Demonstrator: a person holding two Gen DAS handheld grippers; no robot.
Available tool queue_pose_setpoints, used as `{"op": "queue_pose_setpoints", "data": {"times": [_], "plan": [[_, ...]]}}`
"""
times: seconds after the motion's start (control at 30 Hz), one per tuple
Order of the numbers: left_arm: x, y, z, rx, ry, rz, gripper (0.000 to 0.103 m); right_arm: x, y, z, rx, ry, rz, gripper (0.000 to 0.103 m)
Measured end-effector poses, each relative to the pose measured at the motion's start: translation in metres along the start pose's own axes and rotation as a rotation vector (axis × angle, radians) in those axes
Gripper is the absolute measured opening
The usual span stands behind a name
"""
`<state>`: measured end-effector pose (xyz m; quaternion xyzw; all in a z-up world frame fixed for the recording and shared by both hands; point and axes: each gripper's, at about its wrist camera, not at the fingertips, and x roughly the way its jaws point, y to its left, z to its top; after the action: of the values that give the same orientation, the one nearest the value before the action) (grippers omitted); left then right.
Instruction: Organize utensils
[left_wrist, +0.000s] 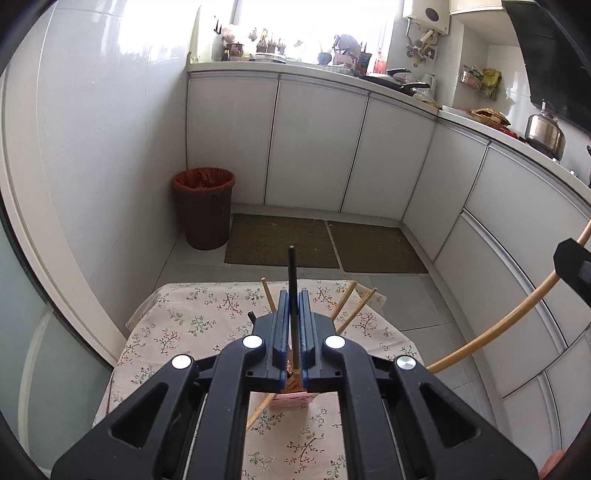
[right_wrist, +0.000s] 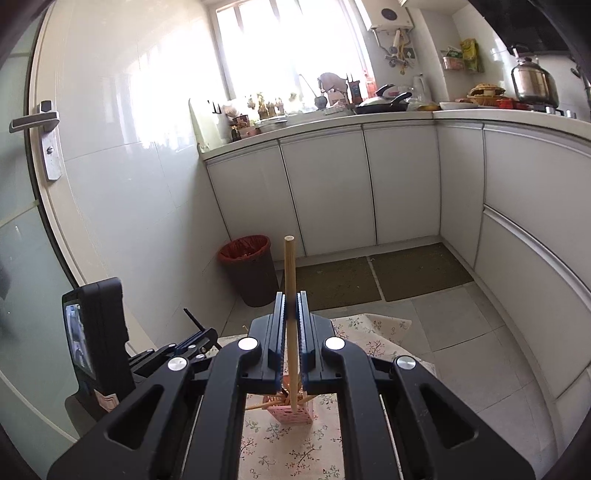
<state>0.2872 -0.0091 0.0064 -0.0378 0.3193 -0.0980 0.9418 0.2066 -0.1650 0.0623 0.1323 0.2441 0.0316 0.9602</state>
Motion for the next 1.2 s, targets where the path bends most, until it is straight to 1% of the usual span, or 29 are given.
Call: {"op": "queue_pose_setpoints", "data": {"times": [0.07,0.1,0.17,0.23,0.3,0.4,0.53,0.63,0.7,0.73,0.77,0.8,0.83,0.9,1.0,1.03,1.07,1.1,1.13,1.2], "plan": [[0.014,0.002,-0.009,-0.011,0.057,-0.032,0.006,0.013,0.0,-0.005,-0.003,0.011,-0.001,0.006],[0.014,0.005,-0.013,-0.016,0.059,-0.028,0.008,0.018,0.001,-0.007,-0.002,0.016,-0.002,0.006],[0.0,0.012,-0.014,-0.032,0.024,-0.045,0.008,0.027,0.001,-0.01,-0.002,0.023,-0.001,0.006],[-0.021,0.02,-0.008,-0.055,-0.02,-0.062,0.008,0.034,0.003,-0.011,-0.004,0.022,-0.004,0.006],[-0.044,0.03,0.001,-0.087,-0.067,-0.07,0.014,0.039,0.006,-0.012,-0.002,0.018,-0.002,0.006],[-0.074,0.05,0.009,-0.146,-0.131,-0.069,0.019,0.048,0.011,-0.014,-0.003,0.012,-0.004,0.006],[-0.085,0.07,0.009,-0.172,-0.138,-0.041,0.021,0.072,0.016,-0.022,-0.004,0.019,-0.016,0.006],[-0.074,0.076,0.002,-0.162,-0.101,0.008,0.023,0.095,0.018,-0.035,0.011,0.031,-0.015,0.007],[-0.065,0.076,-0.002,-0.143,-0.073,0.045,0.025,0.109,0.021,-0.044,0.012,0.062,-0.021,0.008],[-0.061,0.077,-0.004,-0.132,-0.066,0.063,0.026,0.113,0.022,-0.048,0.01,0.077,-0.025,0.01],[-0.059,0.076,-0.007,-0.123,-0.06,0.073,0.03,0.114,0.023,-0.049,0.008,0.088,-0.03,0.011],[-0.058,0.076,-0.009,-0.117,-0.052,0.08,0.042,0.112,0.023,-0.049,0.009,0.086,-0.033,0.014],[-0.057,0.075,-0.01,-0.116,-0.052,0.091,0.051,0.108,0.023,-0.049,0.007,0.082,-0.037,0.026],[-0.062,0.073,-0.011,-0.11,-0.07,0.109,0.054,0.095,0.024,-0.046,-0.003,0.061,-0.067,0.043],[-0.07,0.064,-0.011,-0.099,-0.077,0.142,0.057,0.07,0.021,-0.04,-0.022,0.033,-0.111,0.045],[-0.072,0.061,-0.012,-0.098,-0.08,0.157,0.062,0.061,0.02,-0.039,-0.023,0.025,-0.122,0.051],[-0.075,0.058,-0.013,-0.094,-0.086,0.171,0.064,0.053,0.017,-0.038,-0.02,0.017,-0.136,0.054],[-0.078,0.055,-0.013,-0.092,-0.093,0.176,0.066,0.045,0.015,-0.038,-0.021,0.011,-0.157,0.06],[-0.082,0.052,-0.015,-0.087,-0.097,0.182,0.067,0.038,0.013,-0.038,-0.023,0.008,-0.166,0.061],[-0.089,0.045,-0.019,-0.077,-0.104,0.196,0.075,0.026,0.009,-0.04,-0.027,0.012,-0.171,0.064]]}}
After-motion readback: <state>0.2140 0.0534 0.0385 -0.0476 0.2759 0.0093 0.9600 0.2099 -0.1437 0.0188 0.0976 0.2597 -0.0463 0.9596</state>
